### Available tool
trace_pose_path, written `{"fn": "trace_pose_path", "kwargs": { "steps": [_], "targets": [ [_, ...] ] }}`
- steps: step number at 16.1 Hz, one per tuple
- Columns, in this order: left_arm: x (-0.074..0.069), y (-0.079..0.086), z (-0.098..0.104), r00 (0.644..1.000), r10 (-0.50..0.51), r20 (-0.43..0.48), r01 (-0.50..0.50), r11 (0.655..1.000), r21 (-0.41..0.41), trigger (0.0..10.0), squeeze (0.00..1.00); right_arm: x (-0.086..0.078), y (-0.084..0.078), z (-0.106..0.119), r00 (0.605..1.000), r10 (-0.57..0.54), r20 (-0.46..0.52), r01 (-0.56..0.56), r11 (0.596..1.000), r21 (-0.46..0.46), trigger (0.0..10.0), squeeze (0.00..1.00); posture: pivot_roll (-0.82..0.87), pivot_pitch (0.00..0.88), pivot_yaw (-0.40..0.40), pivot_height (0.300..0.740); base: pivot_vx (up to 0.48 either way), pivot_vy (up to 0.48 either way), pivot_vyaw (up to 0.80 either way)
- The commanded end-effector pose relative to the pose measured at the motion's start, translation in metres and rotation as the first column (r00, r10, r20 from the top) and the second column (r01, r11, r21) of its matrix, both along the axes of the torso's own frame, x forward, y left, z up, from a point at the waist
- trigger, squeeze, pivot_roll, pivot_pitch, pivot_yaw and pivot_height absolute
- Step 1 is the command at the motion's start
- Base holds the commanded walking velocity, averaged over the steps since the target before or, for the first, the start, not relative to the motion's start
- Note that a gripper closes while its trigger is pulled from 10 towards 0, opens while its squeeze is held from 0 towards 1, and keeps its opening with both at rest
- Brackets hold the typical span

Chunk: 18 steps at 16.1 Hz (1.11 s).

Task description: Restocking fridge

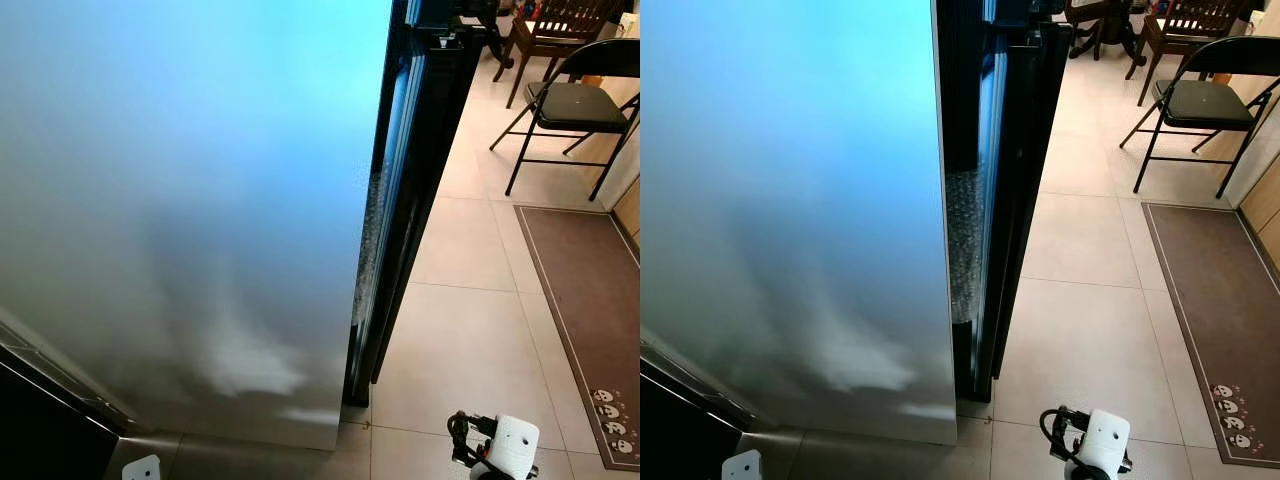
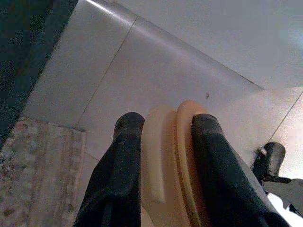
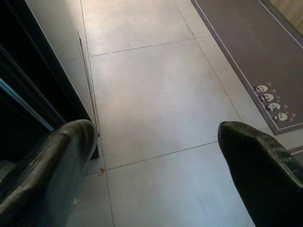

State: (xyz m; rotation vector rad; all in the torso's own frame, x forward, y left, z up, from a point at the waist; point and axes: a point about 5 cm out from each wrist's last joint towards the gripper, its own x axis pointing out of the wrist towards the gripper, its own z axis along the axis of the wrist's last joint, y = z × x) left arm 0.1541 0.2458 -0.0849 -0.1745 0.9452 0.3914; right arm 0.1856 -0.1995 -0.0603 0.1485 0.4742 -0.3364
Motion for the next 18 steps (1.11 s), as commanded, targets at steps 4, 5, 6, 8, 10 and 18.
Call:
{"fn": "trace_pose_path", "kwargs": {
  "steps": [4, 5, 6, 8, 10, 18],
  "targets": [
    [-0.008, 0.001, -0.003, 0.999, -0.018, -0.04, 0.018, 1.0, -0.002, 10.0, 0.0, -0.006, 0.0, -0.002, 1.0, 0.0, 0.004, 0.0, 1.0, -0.004, 10.0, 0.0, -0.14, 0.014, 0.053, 0.74, 0.0, 0.0, 0.0],
    [-0.009, 0.002, -0.003, 0.999, -0.02, -0.041, 0.02, 1.0, -0.002, 10.0, 0.0, -0.006, 0.0, -0.001, 1.0, -0.003, 0.009, 0.003, 1.0, -0.004, 10.0, 0.0, -0.14, 0.012, 0.054, 0.74, 0.0, 0.0, 0.0],
    [-0.009, 0.002, -0.003, 0.999, -0.021, -0.041, 0.021, 1.0, -0.001, 10.0, 0.0, -0.006, 0.0, -0.001, 1.0, -0.005, 0.013, 0.005, 1.0, -0.004, 10.0, 0.0, -0.14, 0.012, 0.053, 0.74, 0.0, 0.0, 0.0],
    [-0.009, 0.002, -0.003, 0.999, -0.021, -0.041, 0.021, 1.0, 0.0, 10.0, 0.0, -0.006, 0.0, -0.001, 1.0, -0.013, 0.009, 0.013, 1.0, 0.0, 10.0, 0.0, -0.14, 0.013, 0.051, 0.74, 0.0, 0.0, 0.0],
    [-0.008, 0.002, -0.003, 0.999, -0.021, -0.041, 0.021, 1.0, 0.0, 10.0, 0.0, -0.008, 0.0, -0.004, 0.999, -0.037, -0.022, 0.037, 0.999, 0.011, 10.0, 0.0, -0.14, 0.017, 0.05, 0.74, 0.0, 0.0, 0.0],
    [-0.007, 0.002, -0.003, 0.999, -0.03, -0.038, 0.03, 1.0, 0.003, 10.0, 0.0, -0.02, 0.005, -0.025, 0.955, -0.024, -0.296, 0.05, 0.995, 0.081, 10.0, 0.0, -0.12, 0.04, 0.051, 0.74, 0.0, 0.0, 0.0]
  ]
}}
